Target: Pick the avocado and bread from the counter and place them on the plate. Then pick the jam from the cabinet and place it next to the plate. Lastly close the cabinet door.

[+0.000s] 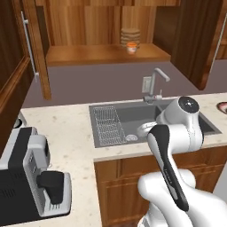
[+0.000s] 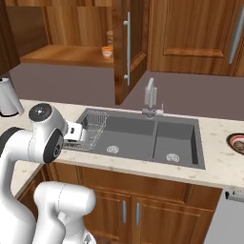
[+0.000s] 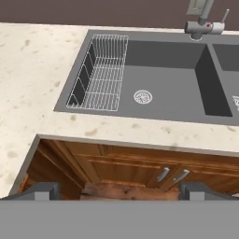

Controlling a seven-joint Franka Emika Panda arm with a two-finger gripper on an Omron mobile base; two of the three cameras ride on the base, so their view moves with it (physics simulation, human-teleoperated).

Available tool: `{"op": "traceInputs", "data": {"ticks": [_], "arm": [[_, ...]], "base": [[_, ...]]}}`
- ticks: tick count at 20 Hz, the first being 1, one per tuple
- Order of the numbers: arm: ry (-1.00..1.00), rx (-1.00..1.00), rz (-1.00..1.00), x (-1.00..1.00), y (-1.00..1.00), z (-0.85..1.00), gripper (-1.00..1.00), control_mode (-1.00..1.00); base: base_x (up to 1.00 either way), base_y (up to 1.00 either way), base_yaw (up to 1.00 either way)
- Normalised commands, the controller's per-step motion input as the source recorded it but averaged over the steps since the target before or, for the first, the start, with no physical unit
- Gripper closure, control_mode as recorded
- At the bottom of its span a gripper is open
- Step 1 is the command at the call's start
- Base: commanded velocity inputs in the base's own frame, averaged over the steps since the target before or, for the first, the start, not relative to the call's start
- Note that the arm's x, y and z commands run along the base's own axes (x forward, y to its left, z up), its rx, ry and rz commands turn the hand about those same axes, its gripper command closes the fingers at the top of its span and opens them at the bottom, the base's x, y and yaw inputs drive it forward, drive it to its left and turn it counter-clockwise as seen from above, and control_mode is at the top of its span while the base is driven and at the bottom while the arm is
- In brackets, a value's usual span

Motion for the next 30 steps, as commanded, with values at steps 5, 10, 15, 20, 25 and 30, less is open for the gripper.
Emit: {"op": "traceInputs", "data": {"ticks": [5, 10, 15, 20, 25, 30], "arm": [[0.0, 0.0, 0.0, 0.0, 0.0, 0.0, -1.0, 1.0], [0.0, 0.0, 0.0, 0.0, 0.0, 0.0, -1.0, 1.0], [0.0, 0.0, 0.0, 0.0, 0.0, 0.0, -1.0, 1.0], [0.0, 0.0, 0.0, 0.0, 0.0, 0.0, -1.0, 1.0], [0.0, 0.0, 0.0, 0.0, 0.0, 0.0, -1.0, 1.0], [0.0, 0.0, 0.0, 0.0, 0.0, 0.0, -1.0, 1.0]], "base": [[0.33, 0.25, 0.0], [0.3, 0.24, 0.0], [0.3, 0.21, 0.0], [0.32, 0.2, 0.0], [0.33, 0.18, 0.0], [0.28, 0.18, 0.0]]}}
